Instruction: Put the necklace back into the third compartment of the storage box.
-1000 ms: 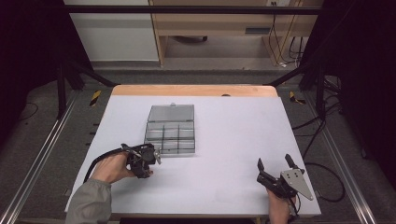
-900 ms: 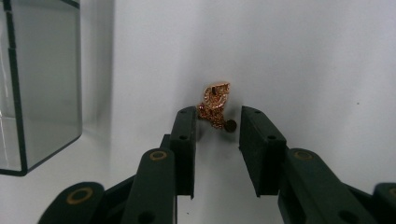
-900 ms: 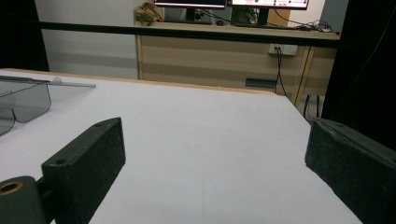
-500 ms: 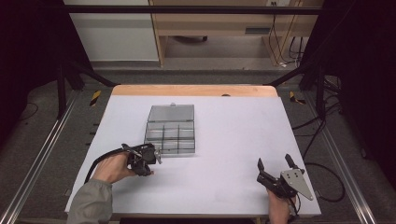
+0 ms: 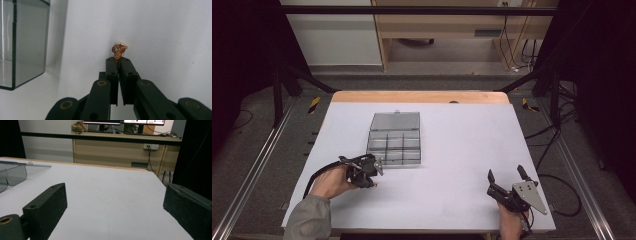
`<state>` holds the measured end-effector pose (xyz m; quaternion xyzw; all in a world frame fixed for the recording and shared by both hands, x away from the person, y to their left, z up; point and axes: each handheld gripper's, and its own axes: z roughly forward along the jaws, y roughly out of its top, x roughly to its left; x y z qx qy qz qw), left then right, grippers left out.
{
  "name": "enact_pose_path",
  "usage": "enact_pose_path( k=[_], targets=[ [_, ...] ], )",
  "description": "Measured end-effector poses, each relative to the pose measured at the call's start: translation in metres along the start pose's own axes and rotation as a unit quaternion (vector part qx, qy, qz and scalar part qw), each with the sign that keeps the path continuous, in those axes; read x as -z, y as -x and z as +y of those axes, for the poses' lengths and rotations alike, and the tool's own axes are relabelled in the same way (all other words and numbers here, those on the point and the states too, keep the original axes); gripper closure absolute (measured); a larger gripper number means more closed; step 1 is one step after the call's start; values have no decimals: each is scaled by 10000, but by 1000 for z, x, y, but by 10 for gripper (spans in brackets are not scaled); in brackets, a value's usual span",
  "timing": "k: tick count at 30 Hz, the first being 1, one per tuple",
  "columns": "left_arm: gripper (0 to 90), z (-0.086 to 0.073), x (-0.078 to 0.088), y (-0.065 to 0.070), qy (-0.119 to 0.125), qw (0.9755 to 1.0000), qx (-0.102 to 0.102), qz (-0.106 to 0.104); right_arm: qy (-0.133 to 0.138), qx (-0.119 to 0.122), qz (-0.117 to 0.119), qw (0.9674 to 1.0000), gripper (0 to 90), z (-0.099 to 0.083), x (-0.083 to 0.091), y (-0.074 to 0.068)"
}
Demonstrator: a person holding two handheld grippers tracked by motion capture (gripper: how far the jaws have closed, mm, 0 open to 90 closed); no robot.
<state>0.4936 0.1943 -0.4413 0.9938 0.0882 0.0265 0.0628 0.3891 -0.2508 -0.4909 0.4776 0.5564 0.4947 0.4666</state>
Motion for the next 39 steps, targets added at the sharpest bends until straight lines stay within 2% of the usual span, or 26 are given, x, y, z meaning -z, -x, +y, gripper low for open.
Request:
enact_pose_path(
  k=[4,7,8,10,18,23,29,31,32,34,37,38,39],
  targets=[
    [854,-4,2,1,81,9999,53,71,-1,0,0,10000,57,0,0,0],
    [854,-9,7,3,393,9991,100,102,-1,4,-1,10000,57,0,0,0],
    [854,-12,8,4,532,9984,171,125,1,3,-1,10000,57,0,0,0],
    [854,-15,10,5,625,9977,209,185,-1,4,-2,10000,57,0,0,0],
    [854,-28,24,9,1304,9903,359,323,-4,12,-1,10000,57,0,0,0],
    [854,-36,34,14,1887,9802,447,400,-2,14,-7,10000,57,0,0,0],
    [854,-44,41,19,2488,9650,656,509,1,17,-9,10000,57,0,0,-1],
    [854,-47,42,21,2691,9584,750,577,2,16,-9,10000,57,0,0,-1],
    [854,-47,42,21,2747,9567,764,589,2,15,-10,10000,57,0,0,-1],
    [854,-48,43,23,2893,9514,843,638,4,15,-11,10000,57,0,0,-1],
    [854,-50,42,25,3165,9408,980,715,3,13,-13,10000,57,0,0,-1],
    [854,-50,41,25,3267,9362,1067,741,3,11,-13,10000,57,0,0,-1],
    [854,-51,41,25,3310,9340,1118,750,2,11,-13,10000,57,0,0,-1]
  ],
)
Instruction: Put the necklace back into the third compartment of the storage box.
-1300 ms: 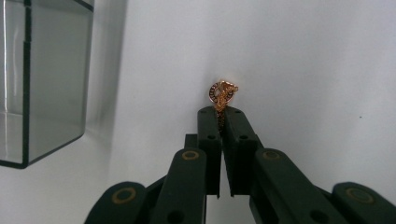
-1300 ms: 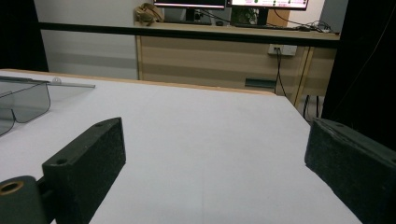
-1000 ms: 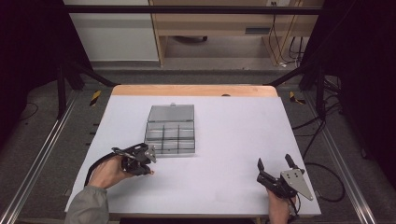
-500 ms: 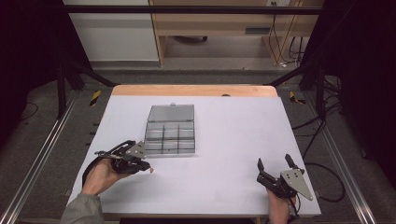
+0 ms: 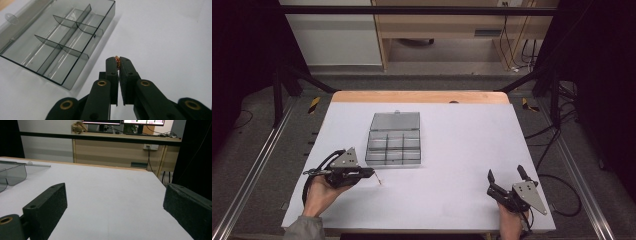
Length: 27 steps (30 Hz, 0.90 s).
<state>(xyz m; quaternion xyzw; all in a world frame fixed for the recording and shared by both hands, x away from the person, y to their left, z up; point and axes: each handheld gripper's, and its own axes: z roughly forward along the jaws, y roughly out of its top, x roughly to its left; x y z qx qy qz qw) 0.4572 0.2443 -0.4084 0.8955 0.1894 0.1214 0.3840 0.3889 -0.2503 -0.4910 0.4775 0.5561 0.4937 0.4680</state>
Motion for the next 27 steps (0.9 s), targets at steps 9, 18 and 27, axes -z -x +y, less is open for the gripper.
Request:
enact_pose_path(
  k=[9,18,27],
  targets=[
    [854,-5,5,2,663,9972,334,105,4,-7,1,10000,57,0,0,0],
    [854,-1,18,4,1367,9882,630,273,6,-4,0,10000,57,0,0,0],
    [853,9,20,4,1573,9823,810,611,11,-18,-7,10000,57,0,0,0]
  ],
)
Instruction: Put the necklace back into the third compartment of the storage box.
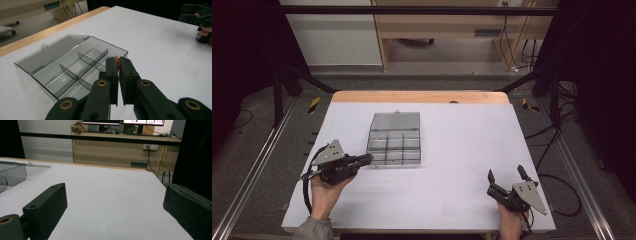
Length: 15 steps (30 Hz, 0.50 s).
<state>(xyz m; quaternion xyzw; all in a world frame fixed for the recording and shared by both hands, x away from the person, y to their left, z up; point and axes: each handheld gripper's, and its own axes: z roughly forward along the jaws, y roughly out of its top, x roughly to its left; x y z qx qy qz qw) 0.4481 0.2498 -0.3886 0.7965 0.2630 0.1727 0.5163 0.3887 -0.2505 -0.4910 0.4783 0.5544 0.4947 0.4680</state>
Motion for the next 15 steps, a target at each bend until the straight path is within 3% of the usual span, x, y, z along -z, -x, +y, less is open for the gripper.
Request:
enact_pose_path(
  k=[15],
  targets=[
    [853,26,-4,3,340,9988,139,333,13,-6,-16,10000,56,0,0,0]
  ],
)
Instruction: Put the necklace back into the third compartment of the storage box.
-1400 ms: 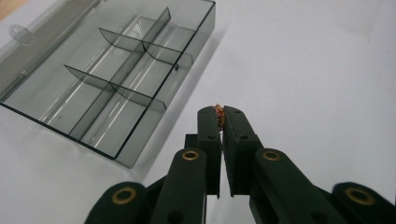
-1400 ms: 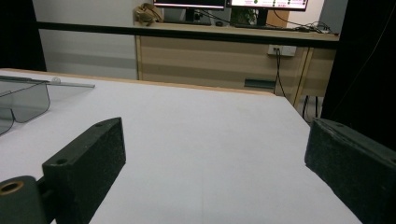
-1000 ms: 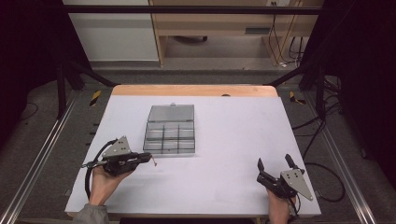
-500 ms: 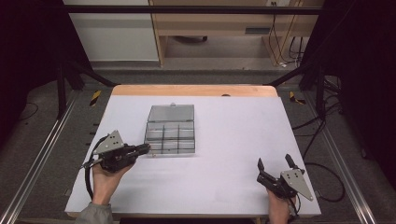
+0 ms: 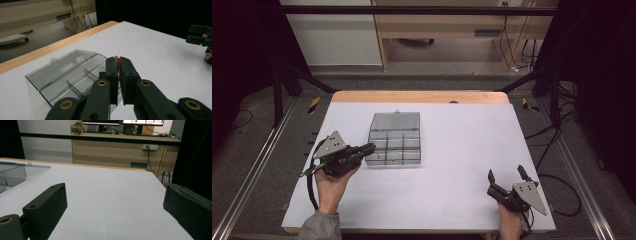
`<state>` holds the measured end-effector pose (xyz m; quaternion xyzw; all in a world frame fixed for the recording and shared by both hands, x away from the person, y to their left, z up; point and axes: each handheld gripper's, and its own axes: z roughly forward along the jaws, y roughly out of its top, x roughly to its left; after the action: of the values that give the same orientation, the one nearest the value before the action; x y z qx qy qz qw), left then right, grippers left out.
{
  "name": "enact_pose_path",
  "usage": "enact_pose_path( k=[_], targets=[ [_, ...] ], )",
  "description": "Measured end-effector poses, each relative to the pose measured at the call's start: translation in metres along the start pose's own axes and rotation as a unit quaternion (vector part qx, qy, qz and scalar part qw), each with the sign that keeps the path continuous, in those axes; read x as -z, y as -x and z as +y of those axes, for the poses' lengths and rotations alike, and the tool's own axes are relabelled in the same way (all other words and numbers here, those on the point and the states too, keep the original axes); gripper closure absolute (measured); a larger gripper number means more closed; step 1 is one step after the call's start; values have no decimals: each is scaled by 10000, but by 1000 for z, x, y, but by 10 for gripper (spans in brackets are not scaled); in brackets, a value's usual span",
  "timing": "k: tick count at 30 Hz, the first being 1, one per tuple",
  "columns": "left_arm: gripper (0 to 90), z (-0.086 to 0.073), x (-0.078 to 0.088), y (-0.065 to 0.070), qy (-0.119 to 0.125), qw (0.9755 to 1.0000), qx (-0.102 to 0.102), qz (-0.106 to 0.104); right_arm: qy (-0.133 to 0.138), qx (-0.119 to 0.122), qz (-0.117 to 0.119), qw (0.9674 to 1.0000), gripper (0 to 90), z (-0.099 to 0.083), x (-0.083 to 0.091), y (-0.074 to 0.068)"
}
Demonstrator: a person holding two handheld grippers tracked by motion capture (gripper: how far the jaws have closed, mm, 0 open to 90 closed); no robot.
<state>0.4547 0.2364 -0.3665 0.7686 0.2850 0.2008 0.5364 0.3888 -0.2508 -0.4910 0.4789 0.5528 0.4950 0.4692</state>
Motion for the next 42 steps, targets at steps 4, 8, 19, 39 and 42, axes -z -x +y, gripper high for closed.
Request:
enact_pose_path(
  k=[4,8,19,39,42],
  targets=[
    [853,6,-3,-1,80,9999,50,84,-4,-6,2,10000,56,0,0,0],
    [852,11,-10,-3,94,9999,51,112,-4,-8,1,10000,56,0,0,0],
    [851,21,-33,-5,203,9996,97,194,-1,-29,4,10000,55,0,0,0],
    [851,9,-93,-17,-57,9993,315,203,-17,-32,13,10000,55,0,0,1],
    [851,7,-102,-18,-116,9991,352,191,-16,-30,14,10000,55,0,0,1]
  ],
)
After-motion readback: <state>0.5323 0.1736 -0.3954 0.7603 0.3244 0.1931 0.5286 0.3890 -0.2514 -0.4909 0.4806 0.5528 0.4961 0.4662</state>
